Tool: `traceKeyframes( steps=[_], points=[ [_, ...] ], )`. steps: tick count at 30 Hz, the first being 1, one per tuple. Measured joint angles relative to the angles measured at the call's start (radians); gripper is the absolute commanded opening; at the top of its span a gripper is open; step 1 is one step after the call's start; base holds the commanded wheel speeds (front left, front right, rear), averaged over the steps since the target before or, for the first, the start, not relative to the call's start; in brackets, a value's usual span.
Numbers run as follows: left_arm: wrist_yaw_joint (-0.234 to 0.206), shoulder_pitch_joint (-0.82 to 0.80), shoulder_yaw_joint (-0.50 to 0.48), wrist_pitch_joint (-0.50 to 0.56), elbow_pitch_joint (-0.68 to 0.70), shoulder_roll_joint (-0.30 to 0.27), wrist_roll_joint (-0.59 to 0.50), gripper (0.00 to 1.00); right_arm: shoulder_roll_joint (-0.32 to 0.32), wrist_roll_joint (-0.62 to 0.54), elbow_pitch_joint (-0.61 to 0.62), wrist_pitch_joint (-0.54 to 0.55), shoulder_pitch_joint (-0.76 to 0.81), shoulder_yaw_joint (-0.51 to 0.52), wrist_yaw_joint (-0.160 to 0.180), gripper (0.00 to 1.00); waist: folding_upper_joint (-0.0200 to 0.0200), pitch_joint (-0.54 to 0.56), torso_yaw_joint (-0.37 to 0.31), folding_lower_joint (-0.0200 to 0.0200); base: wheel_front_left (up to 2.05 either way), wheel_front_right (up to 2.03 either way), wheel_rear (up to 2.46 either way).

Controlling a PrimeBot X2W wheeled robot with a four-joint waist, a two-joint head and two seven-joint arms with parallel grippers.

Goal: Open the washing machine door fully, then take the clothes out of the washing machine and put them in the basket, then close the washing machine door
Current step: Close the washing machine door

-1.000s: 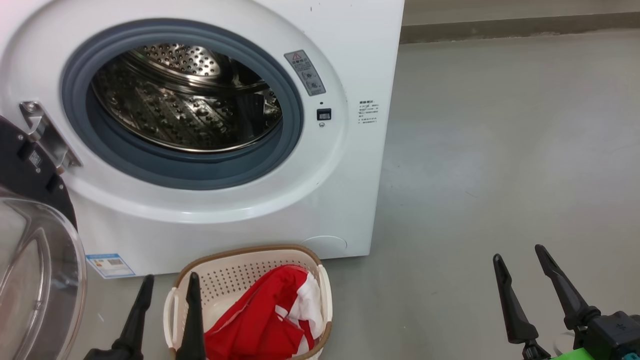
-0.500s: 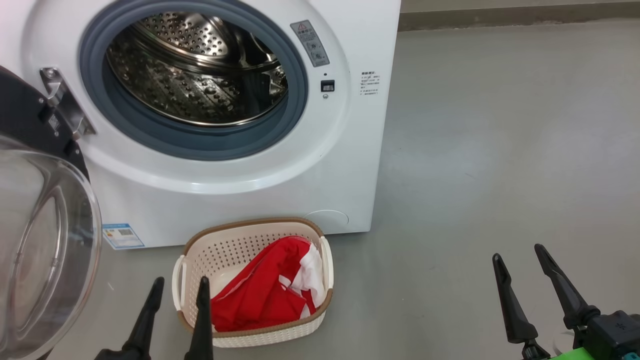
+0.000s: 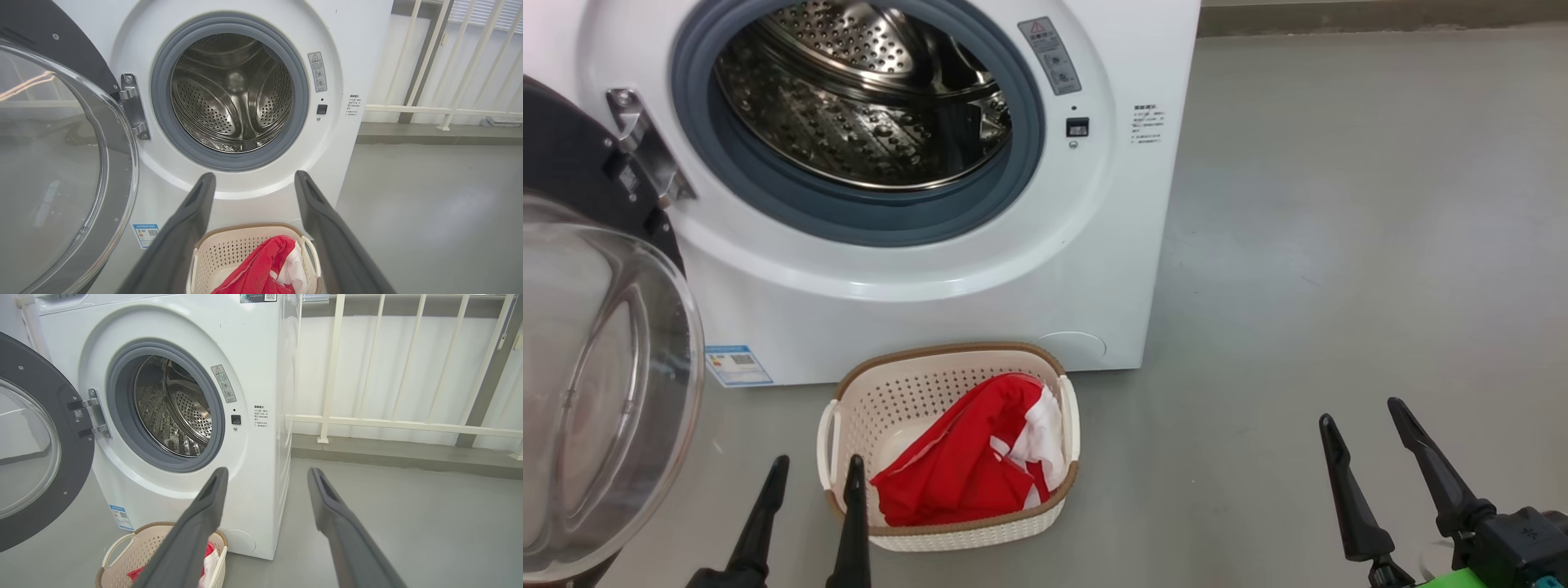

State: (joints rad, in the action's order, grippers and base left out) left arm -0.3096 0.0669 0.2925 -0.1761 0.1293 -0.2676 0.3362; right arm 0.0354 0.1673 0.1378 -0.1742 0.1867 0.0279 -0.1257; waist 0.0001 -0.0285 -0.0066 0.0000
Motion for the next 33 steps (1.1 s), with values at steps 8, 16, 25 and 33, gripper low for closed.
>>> traceKeyframes(
  steps=[8,16,25,33],
  points=[
    [-0.009,-0.002,0.0,0.0,0.011,0.0,-0.002,1.0,0.0,-0.011,0.014,0.007,0.0,-0.008,0.0,1.0,0.0,-0.004,0.058,0.0,0.0,0.0,0.0],
    [-0.035,-0.004,-0.007,-0.003,0.021,0.002,-0.002,1.0,0.0,-0.015,0.021,0.016,-0.001,-0.011,0.0,1.0,0.0,-0.009,0.15,0.0,0.0,0.0,0.0],
    [-0.052,-0.004,-0.018,-0.016,0.031,0.003,-0.002,1.0,0.0,-0.017,0.023,0.017,-0.004,-0.012,0.0,1.0,0.0,-0.008,0.268,0.0001,0.0,0.0,0.0],
    [-0.063,-0.004,-0.035,-0.021,0.035,0.004,-0.002,1.0,0.0,-0.017,0.024,0.017,-0.004,-0.017,0.0,1.0,0.0,-0.003,0.362,0.0,0.0,0.0,0.0]
  ],
)
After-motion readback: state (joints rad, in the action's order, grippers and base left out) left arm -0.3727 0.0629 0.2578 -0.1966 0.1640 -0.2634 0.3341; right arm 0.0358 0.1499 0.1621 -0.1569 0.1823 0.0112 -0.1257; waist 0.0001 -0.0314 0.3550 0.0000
